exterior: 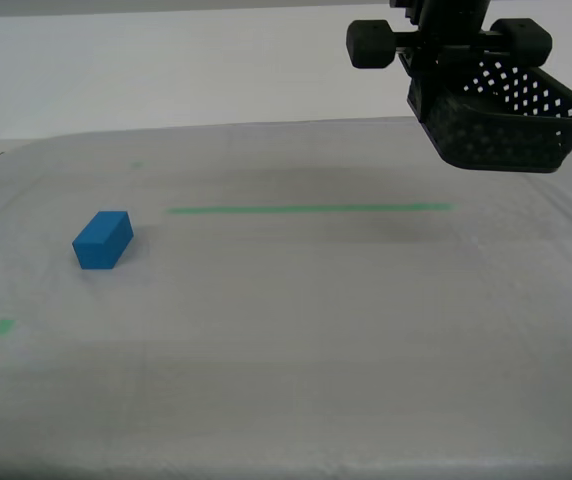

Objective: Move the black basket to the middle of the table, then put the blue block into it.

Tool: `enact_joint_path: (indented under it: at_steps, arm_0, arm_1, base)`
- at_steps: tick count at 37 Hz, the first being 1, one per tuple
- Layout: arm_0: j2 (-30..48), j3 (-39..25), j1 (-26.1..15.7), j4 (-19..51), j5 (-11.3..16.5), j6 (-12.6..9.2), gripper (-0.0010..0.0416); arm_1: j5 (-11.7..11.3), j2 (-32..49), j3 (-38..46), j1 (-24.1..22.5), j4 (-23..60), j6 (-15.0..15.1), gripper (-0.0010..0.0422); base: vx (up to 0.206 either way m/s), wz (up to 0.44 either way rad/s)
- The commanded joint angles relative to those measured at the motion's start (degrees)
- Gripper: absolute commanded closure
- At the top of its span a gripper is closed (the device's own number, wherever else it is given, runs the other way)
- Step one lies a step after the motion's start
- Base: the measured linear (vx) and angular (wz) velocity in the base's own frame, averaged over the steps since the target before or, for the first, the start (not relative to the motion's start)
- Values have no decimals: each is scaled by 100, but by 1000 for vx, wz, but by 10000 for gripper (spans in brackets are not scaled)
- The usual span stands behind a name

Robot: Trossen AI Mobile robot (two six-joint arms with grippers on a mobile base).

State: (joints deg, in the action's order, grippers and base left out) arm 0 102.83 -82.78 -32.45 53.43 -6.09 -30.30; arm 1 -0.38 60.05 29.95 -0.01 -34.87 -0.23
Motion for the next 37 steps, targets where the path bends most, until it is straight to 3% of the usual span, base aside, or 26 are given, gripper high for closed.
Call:
enact_joint_path:
  at_steps: [1, 12, 37]
  arm_0:
    - [-2, -157, -70, 17, -39, -175, 406]
    - [243, -855, -153, 127, 2, -275, 406]
    - [2656, -3974, -393, 1102, 243, -76, 406]
  arm_1:
    - [-2, -2, 2, 0, -31, 9, 412]
    - [-2, -2, 2, -2, -33, 9, 412]
    - [-2, -2, 2, -2, -33, 9, 412]
  base:
    - [0, 0]
    - [0, 0]
    - [0, 0]
